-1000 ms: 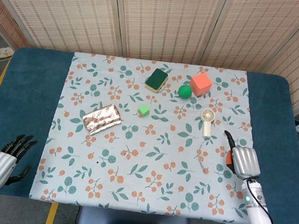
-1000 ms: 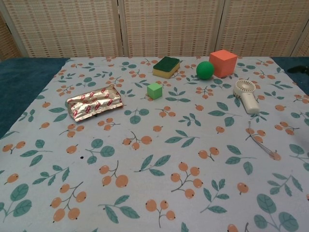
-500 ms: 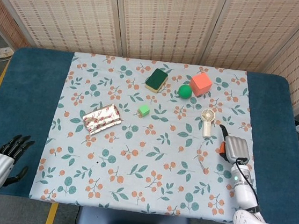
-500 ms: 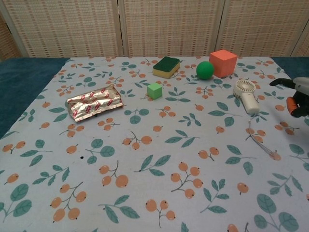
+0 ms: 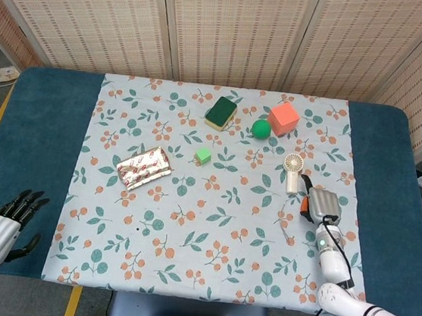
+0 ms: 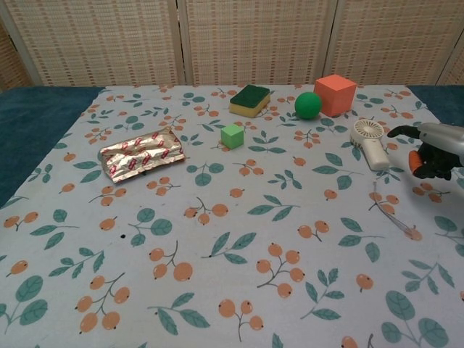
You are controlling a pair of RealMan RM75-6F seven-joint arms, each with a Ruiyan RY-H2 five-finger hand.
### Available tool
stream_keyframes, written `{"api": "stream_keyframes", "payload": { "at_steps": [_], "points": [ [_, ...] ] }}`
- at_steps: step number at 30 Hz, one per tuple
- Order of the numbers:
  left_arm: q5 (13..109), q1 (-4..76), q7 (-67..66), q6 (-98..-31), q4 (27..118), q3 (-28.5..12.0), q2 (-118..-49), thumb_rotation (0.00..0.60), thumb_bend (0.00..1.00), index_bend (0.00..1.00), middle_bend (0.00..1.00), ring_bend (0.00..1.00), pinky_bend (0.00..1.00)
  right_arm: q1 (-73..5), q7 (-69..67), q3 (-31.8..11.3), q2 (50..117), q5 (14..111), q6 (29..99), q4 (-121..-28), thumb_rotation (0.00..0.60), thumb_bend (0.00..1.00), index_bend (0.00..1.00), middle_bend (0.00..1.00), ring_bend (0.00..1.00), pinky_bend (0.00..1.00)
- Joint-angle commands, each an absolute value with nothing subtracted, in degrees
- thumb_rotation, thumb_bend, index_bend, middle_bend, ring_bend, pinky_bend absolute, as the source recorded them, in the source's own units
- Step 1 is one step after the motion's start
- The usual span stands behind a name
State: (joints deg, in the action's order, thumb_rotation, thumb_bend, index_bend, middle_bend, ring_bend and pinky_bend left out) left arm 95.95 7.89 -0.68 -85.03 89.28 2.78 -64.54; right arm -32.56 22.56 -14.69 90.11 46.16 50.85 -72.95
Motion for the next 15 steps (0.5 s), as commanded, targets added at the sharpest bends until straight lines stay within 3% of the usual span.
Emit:
{"api": "stream_keyframes", "payload": {
  "at_steps": [1, 15],
  "points": [
    [96.0, 7.9, -0.6, -85.1, 89.3, 2.8, -64.5, 0.600, 0.39, 0.13, 0.07, 0.05, 0.29, -33.0, 22.2, -14.6, 90.5, 45.8, 50.5, -72.5, 0.600, 0.81, 0.09, 0.82, 0.73, 0.65],
    [95.9, 7.9, -0.2, -85.0, 89.2, 2.7, -64.4, 0.600, 0.39, 0.13, 0.07, 0.05, 0.29, -34.2, 20.1, -14.1, 91.7, 45.8, 50.4, -71.0, 0.600, 0.81, 0.09, 0.82, 0.73, 0.65]
  ]
}}
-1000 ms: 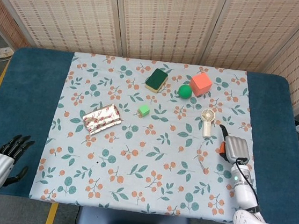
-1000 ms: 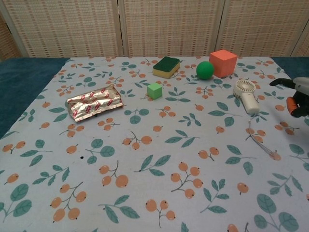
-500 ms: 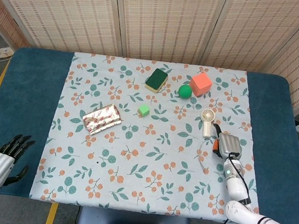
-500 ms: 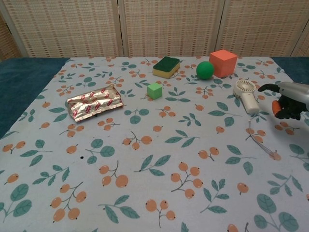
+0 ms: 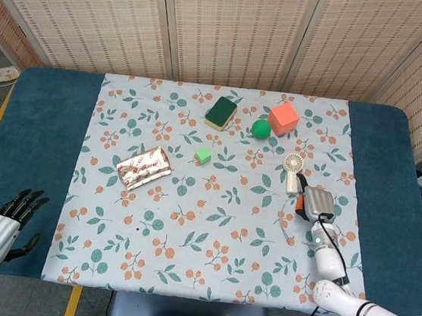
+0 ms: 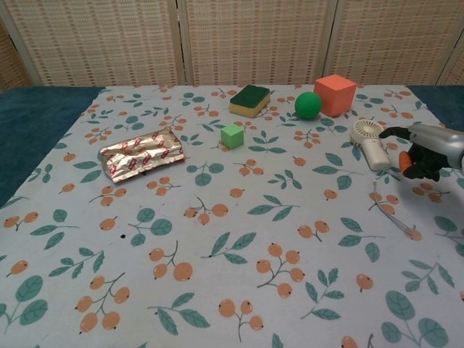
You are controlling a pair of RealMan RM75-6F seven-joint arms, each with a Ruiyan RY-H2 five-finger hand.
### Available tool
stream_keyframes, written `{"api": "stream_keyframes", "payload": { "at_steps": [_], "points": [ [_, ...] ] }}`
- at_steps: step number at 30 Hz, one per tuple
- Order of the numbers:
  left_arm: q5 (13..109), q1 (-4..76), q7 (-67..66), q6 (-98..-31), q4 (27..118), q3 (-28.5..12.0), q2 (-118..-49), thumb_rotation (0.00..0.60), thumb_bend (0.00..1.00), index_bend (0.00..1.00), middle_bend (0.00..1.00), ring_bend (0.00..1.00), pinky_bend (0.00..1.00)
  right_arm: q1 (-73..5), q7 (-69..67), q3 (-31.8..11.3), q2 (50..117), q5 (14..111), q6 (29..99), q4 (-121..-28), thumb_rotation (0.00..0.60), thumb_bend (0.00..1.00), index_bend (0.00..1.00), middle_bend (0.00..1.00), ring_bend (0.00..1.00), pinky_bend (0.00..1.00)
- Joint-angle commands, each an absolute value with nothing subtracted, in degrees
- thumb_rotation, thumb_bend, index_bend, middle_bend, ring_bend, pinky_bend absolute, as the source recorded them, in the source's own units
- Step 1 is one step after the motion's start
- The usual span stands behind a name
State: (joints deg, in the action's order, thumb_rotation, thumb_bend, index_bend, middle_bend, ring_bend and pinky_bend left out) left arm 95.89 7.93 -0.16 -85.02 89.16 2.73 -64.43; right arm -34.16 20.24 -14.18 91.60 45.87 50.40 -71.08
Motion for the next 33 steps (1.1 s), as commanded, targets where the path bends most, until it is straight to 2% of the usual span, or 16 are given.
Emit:
{"api": "stream_keyframes", "payload": {
  "at_steps": [1, 33],
  "points": [
    [95.9, 7.9, -0.2, -85.0, 89.2, 2.7, -64.4, 0.600, 0.39, 0.13, 0.07, 0.05, 0.29, -34.3, 20.0, -14.1, 91.7, 45.8, 50.4, -70.9, 0.600, 0.81, 0.09, 0.82, 0.73, 0.65],
    [95.9, 7.9, 0.2, -85.0, 89.3, 2.7, -64.2, 0.600, 0.39, 0.13, 0.07, 0.05, 0.29, -35.4, 17.9, -13.3, 92.6, 44.7, 49.0, -68.6, 0.600, 0.81, 0.09, 0.82, 0.73, 0.65]
  ]
}}
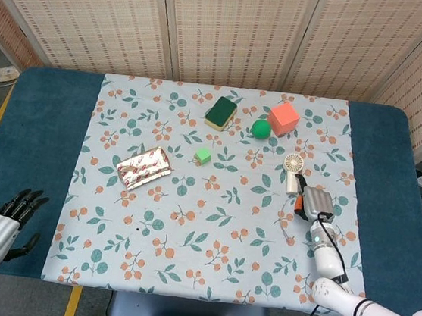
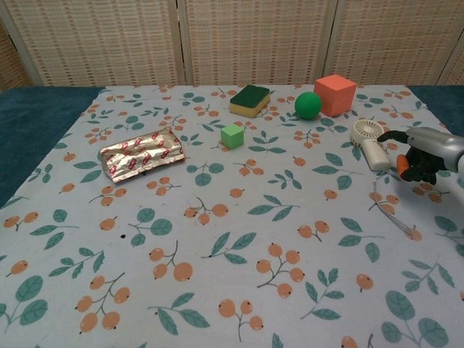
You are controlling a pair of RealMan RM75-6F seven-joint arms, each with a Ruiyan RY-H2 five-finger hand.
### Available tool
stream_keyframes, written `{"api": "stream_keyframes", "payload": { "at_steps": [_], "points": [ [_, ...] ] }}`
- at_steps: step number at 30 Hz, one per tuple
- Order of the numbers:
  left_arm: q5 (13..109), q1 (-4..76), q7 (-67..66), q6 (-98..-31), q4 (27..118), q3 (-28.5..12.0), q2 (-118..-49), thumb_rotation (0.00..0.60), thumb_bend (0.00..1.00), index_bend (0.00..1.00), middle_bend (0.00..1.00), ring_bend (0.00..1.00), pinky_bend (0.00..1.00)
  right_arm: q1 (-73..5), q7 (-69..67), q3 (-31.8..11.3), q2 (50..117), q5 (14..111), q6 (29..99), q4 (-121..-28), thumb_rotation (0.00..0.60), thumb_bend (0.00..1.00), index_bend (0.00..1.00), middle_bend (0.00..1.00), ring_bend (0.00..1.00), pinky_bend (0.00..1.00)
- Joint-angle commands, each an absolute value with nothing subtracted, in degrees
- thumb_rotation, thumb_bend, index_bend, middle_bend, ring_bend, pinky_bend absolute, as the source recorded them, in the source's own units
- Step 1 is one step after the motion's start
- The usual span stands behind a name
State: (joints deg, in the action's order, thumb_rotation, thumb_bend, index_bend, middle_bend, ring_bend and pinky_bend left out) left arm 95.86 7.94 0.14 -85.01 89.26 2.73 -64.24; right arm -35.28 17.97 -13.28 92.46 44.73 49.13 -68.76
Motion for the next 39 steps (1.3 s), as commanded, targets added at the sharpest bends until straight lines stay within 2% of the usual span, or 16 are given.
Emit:
{"api": "stream_keyframes", "payload": {
  "at_steps": [1, 39],
  "points": [
    [95.9, 7.9, 0.2, -85.0, 89.3, 2.8, -64.2, 0.600, 0.39, 0.13, 0.07, 0.05, 0.29, -35.5, 17.8, -13.3, 92.6, 44.7, 48.9, -68.4, 0.600, 0.81, 0.09, 0.82, 0.73, 0.65],
    [95.3, 8.2, 0.1, -84.3, 89.9, 2.6, -64.0, 0.600, 0.39, 0.13, 0.07, 0.05, 0.29, -35.7, 16.4, -13.2, 94.0, 46.9, 49.9, -67.5, 0.600, 0.81, 0.08, 0.82, 0.73, 0.65]
  ]
}}
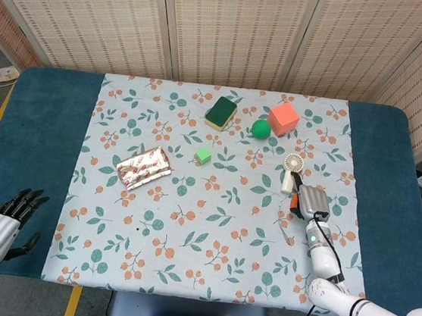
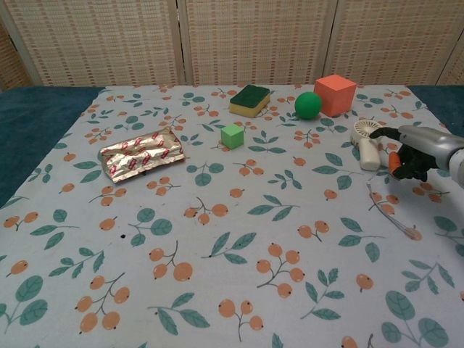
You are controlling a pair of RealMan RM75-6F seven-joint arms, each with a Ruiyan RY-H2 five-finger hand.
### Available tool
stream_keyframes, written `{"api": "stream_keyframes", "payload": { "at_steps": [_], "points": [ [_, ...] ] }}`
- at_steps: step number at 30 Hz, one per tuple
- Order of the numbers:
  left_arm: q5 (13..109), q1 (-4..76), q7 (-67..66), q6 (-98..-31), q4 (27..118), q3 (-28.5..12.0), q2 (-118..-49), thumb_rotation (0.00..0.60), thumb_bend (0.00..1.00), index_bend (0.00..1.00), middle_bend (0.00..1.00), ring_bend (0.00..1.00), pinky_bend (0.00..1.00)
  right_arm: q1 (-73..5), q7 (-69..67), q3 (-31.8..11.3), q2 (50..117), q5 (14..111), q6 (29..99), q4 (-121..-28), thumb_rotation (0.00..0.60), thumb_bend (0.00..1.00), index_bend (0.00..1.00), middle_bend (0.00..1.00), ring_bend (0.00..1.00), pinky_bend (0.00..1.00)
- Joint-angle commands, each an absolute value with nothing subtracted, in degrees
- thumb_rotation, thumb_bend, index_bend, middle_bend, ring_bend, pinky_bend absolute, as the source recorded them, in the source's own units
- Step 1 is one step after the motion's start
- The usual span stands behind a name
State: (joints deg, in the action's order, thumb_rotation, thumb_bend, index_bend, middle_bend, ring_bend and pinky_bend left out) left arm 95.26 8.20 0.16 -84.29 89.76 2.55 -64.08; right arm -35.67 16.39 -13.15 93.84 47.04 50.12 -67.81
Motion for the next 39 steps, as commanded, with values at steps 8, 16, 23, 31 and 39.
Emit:
{"api": "stream_keyframes", "payload": {
  "at_steps": [8, 16, 23, 31, 39],
  "points": [
    [95.2, 8.1, 0.4, -84.3, 89.5, 2.7, -64.0, 0.600, 0.39, 0.13, 0.07, 0.05, 0.29, -36.0, 15.9, -13.2, 94.8, 46.5, 48.9, -66.0, 0.600, 0.81, 0.08, 0.82, 0.73, 0.65],
    [95.2, 8.1, 0.6, -84.5, 89.5, 2.6, -63.9, 0.600, 0.39, 0.13, 0.07, 0.05, 0.29, -35.7, 15.6, -13.1, 94.8, 46.9, 48.8, -65.9, 0.600, 0.81, 0.08, 0.82, 0.73, 0.65],
    [95.3, 8.1, 0.6, -84.5, 89.5, 2.6, -63.9, 0.600, 0.39, 0.13, 0.07, 0.05, 0.29, -35.5, 15.2, -13.0, 94.9, 46.6, 48.2, -65.0, 0.600, 0.81, 0.08, 0.82, 0.73, 0.65],
    [95.1, 8.1, 1.0, -84.4, 89.4, 2.5, -63.8, 0.600, 0.39, 0.13, 0.07, 0.05, 0.29, -32.4, 10.5, -11.6, 89.9, 54.1, 51.7, -72.0, 0.600, 0.81, 0.08, 0.82, 0.73, 0.65],
    [94.9, 8.1, 0.5, -84.1, 89.2, 2.6, -64.0, 0.600, 0.39, 0.13, 0.07, 0.05, 0.29, -20.7, 3.8, -0.5, 79.8, 79.6, 73.2, -81.7, 0.600, 0.65, 0.20, 0.63, 0.58, 0.57]
  ]
}}
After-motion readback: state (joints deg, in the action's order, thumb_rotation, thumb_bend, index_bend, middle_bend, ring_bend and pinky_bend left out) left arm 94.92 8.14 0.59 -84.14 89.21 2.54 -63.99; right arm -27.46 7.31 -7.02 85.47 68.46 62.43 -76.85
